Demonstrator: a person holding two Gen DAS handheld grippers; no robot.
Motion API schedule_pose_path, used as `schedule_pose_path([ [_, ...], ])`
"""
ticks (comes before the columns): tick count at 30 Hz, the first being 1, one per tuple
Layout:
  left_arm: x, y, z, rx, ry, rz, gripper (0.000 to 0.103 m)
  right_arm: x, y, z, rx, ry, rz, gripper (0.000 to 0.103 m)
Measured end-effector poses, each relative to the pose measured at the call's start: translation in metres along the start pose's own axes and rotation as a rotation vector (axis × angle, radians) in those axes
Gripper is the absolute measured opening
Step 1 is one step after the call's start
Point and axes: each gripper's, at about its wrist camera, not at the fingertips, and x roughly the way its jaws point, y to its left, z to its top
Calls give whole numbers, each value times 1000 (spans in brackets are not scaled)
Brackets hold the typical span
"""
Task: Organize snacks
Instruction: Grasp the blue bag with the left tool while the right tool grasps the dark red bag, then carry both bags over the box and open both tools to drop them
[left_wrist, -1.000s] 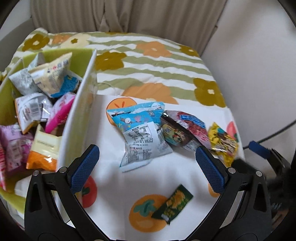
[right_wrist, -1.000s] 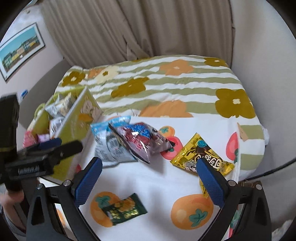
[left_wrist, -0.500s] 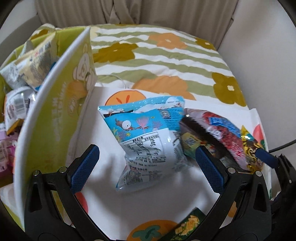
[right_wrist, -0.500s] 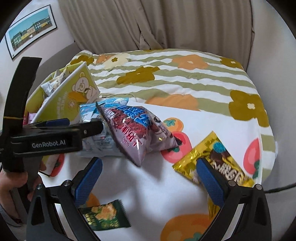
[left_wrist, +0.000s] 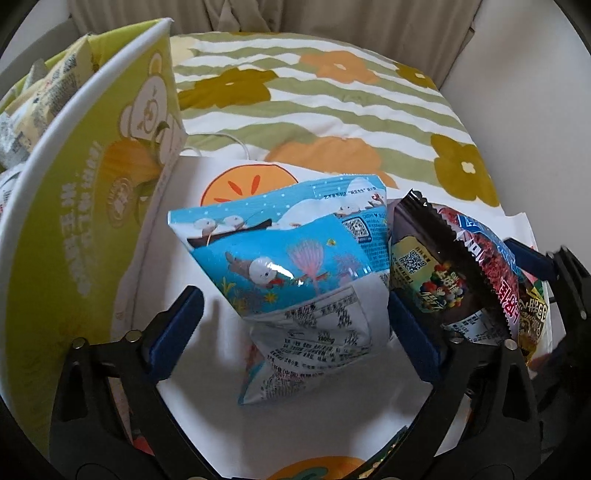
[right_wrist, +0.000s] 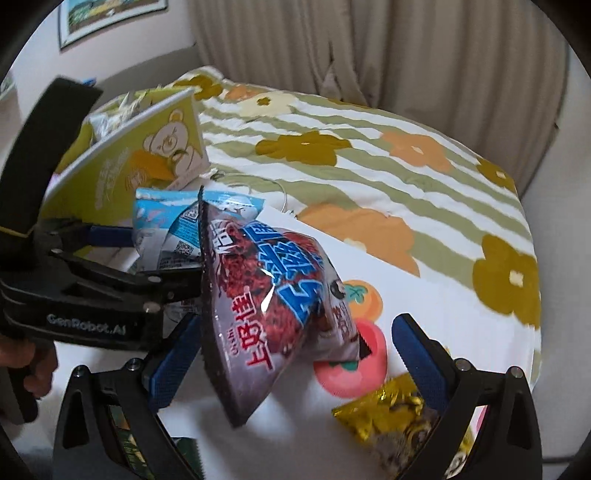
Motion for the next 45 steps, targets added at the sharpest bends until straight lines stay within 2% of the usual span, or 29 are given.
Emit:
schedule_pose_path([
  [2,3,0,0,6,11,-14,78,5,1,2,-24,10,4,101],
  [4,4,0,1,11,17,-32,74,9,2,3,-40,18,8,101],
  [5,5,-1,1,14,19,-43,66,11,2,4,-51,24,7,101],
  [8,6,-4,2,22,23,-54,61,15,4,7,-71,27,12,101],
  [13,3,-8,-1,37,19,-46,58,19,7,10,-99,26,18,100],
  [15,2,-8,0,43,17,-30,57,20,7,11,-106,25,23,97],
  [19,-2,-6,0,51,16,-2,57,26,4,13,-86,63,55,75],
  [25,-11,-3,0,41,5,-1,57,20,2,12,-72,56,44,65],
  [28,-22,-4,1,41,-9,-10,57,9,2,12,-52,36,42,64],
  [33,-56,-5,5,36,-51,-40,57,-20,2,22,-29,-10,16,64],
  [37,-102,2,11,26,-113,-72,57,-47,8,35,-18,-48,-2,64],
  [42,-153,24,20,5,-168,-77,57,-88,30,58,-22,-129,-5,64],
  [45,-188,48,25,0,-220,-51,57,-107,46,75,-21,-182,2,64],
])
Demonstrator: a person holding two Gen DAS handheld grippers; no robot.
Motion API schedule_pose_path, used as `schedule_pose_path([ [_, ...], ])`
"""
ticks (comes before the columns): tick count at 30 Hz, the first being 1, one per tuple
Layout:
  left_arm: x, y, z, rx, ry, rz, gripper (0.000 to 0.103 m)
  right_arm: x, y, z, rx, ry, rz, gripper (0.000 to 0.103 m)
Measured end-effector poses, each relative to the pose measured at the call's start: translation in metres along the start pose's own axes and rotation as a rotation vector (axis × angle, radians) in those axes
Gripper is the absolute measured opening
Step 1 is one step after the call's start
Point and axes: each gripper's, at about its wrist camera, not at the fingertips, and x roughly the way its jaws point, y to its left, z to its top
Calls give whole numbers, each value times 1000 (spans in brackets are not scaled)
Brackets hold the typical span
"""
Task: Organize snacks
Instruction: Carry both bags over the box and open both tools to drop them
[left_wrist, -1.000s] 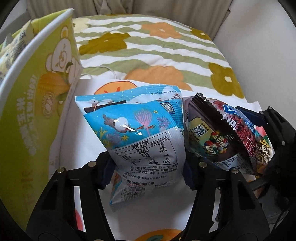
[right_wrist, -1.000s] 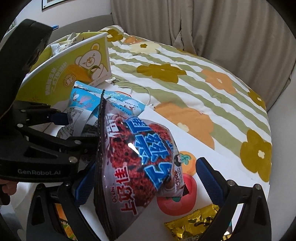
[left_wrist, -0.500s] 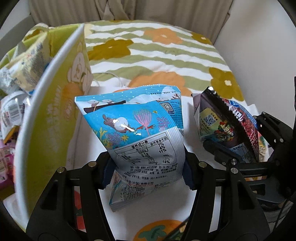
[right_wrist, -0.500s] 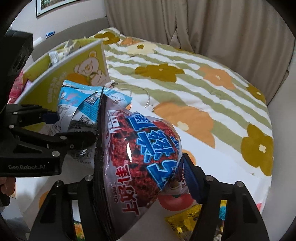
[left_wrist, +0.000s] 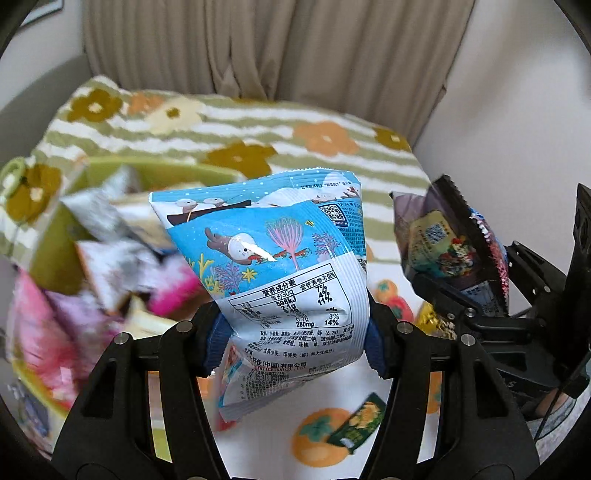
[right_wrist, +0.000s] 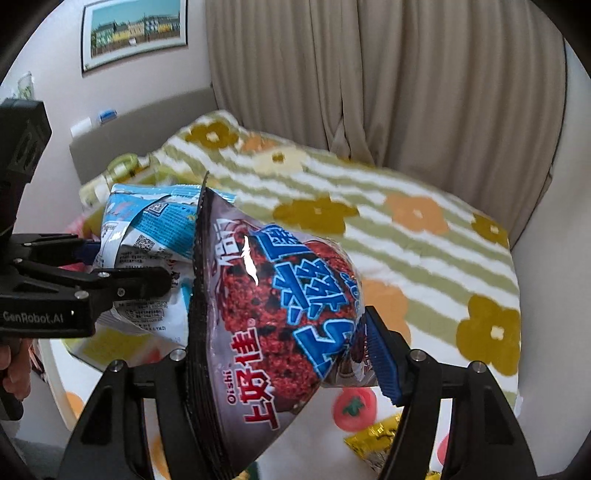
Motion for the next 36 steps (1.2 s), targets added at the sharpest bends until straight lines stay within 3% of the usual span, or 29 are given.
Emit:
schedule_pose_path([
  [10,-52,95,34,-42,-65,50,57,-7,83,57,11,-66,57,64],
  [21,-26,185,50,-67,37,6,58,32,147,85,47,-20,48,64],
  [23,-15,194,50,-65,64,-23,66,39,153,87,60,-7,30,64],
  [24,-9,200,51,-63,81,-22,77,42,155,87,67,0,22,64],
  [25,-4,203,50,-59,90,-19,99,46,159,86,79,8,11,64],
  [26,-1,207,50,-55,89,-22,103,48,161,85,90,14,1,64],
  [36,-20,239,34,15,66,-56,103,56,178,76,213,43,-89,64],
])
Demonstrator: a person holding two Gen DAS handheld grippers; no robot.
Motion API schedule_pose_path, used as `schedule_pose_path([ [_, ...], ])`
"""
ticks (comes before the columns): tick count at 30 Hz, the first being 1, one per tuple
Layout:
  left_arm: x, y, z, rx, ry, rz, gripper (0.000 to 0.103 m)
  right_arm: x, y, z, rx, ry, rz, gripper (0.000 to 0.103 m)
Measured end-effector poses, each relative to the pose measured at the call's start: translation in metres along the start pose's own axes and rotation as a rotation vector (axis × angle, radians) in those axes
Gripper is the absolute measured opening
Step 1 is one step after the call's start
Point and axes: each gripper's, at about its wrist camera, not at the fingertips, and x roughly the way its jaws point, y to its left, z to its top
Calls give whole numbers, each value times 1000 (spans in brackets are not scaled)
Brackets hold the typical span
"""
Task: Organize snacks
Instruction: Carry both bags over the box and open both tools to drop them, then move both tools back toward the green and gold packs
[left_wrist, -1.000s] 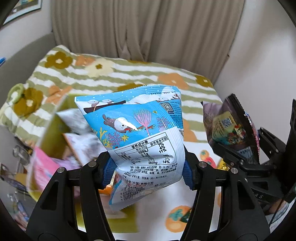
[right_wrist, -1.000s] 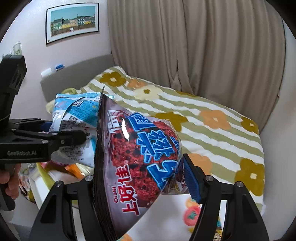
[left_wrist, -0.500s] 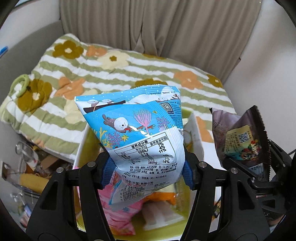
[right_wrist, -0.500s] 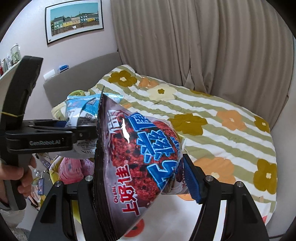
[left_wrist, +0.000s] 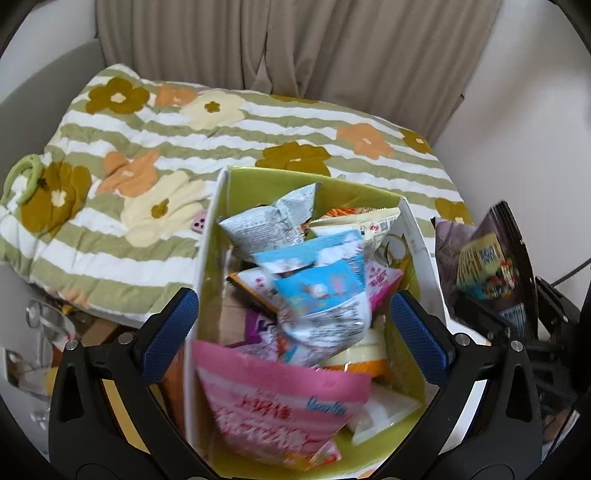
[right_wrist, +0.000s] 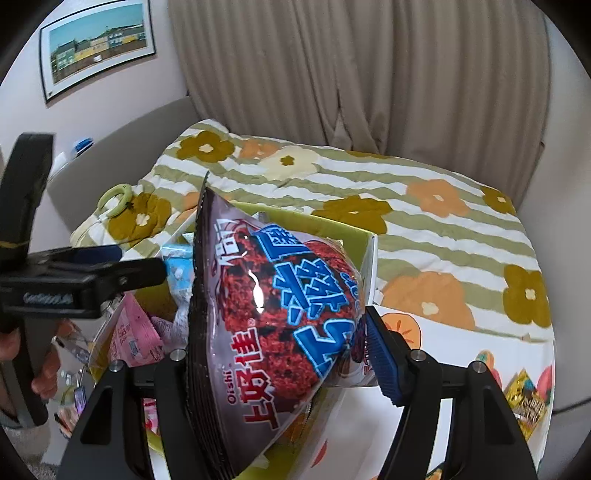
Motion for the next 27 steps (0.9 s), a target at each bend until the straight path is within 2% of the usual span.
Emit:
schedule_pose_path([
  [7,-11,21,-7,-17,-7,-28,103,14,8,4,73,13,-14,69],
  [9,-14,23,-10,-16,-10,-28,103,23,5,2,131,11,-6,81],
  [10,-15,23,-12,-14,-11,-27,103,23,4,1,152,0,-7,98],
  [11,-17,24,-16,-12,-12,-26,103,21,5,-1,166,-17,-1,103],
  [19,-18,29,-37,-31,8,-35,103,12,17,-16,133,-23,-20,103],
  [27,-42,20,-48,-28,-28,-42,103,-13,22,-22,123,-36,-15,103],
])
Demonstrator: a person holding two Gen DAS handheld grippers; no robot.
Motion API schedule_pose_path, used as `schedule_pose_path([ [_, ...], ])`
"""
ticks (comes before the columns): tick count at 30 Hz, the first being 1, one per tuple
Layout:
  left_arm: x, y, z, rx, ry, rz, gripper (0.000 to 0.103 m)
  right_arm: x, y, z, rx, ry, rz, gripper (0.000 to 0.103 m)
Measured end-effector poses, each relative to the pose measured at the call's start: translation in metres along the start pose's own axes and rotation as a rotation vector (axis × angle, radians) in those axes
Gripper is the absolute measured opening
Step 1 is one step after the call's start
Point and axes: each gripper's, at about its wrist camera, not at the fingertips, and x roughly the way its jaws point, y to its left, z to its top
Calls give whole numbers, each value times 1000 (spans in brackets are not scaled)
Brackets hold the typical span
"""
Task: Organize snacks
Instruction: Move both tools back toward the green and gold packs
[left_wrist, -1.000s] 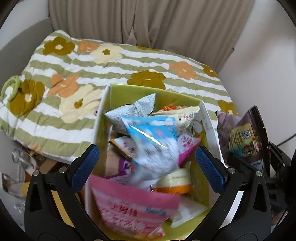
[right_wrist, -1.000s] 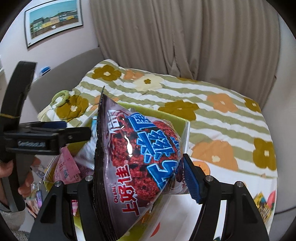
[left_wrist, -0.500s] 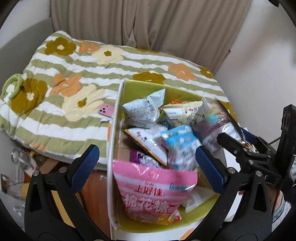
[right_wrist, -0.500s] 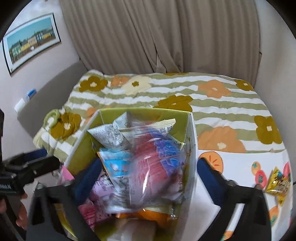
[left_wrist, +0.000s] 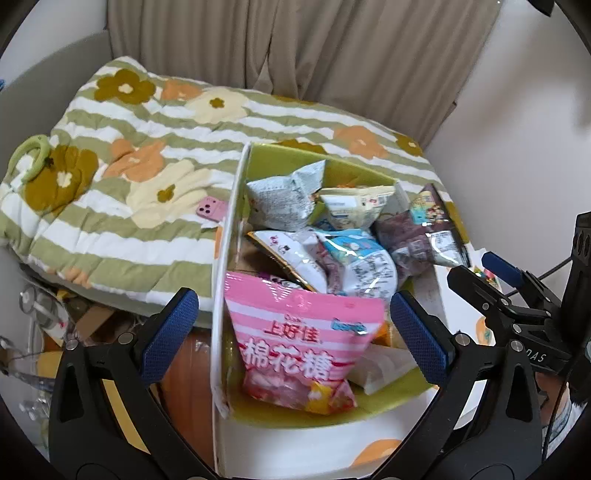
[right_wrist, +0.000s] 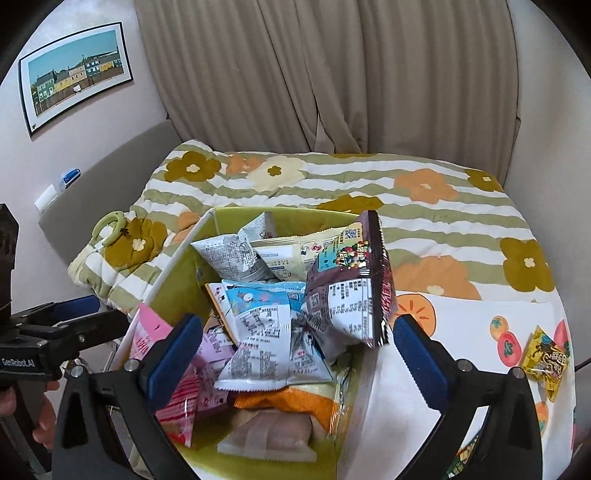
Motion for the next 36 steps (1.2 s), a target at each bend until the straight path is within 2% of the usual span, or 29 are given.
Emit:
schedule_pose_path([
  [6,-23,-23,-6,27,-46,-30,103,-37,0,-2,-1,-47,-17,103],
  [12,-38,-68,-11,102,-98,-96,103,-78,-17,-11,-8,-72,-67,103],
  [17,-40,-120,-19,174,-131,-127,103,-113,-59,-19,4,-117,-127,103],
  [20,-31,-157,-27,211,-123,-137,103,-131,-88,-23,-8,-151,-144,103],
  [23,-16,-197,-34,236,-92,-142,103,-145,-126,-26,-25,-160,-180,103],
  [27,11,-239,-49,243,-28,-180,103,-151,-174,-26,-43,-122,-195,103],
  [31,50,-278,-70,260,73,-190,103,-150,-220,-30,-75,-75,-206,103],
  [36,101,-319,-104,332,215,-158,103,-136,-271,-41,-113,-3,-185,103],
])
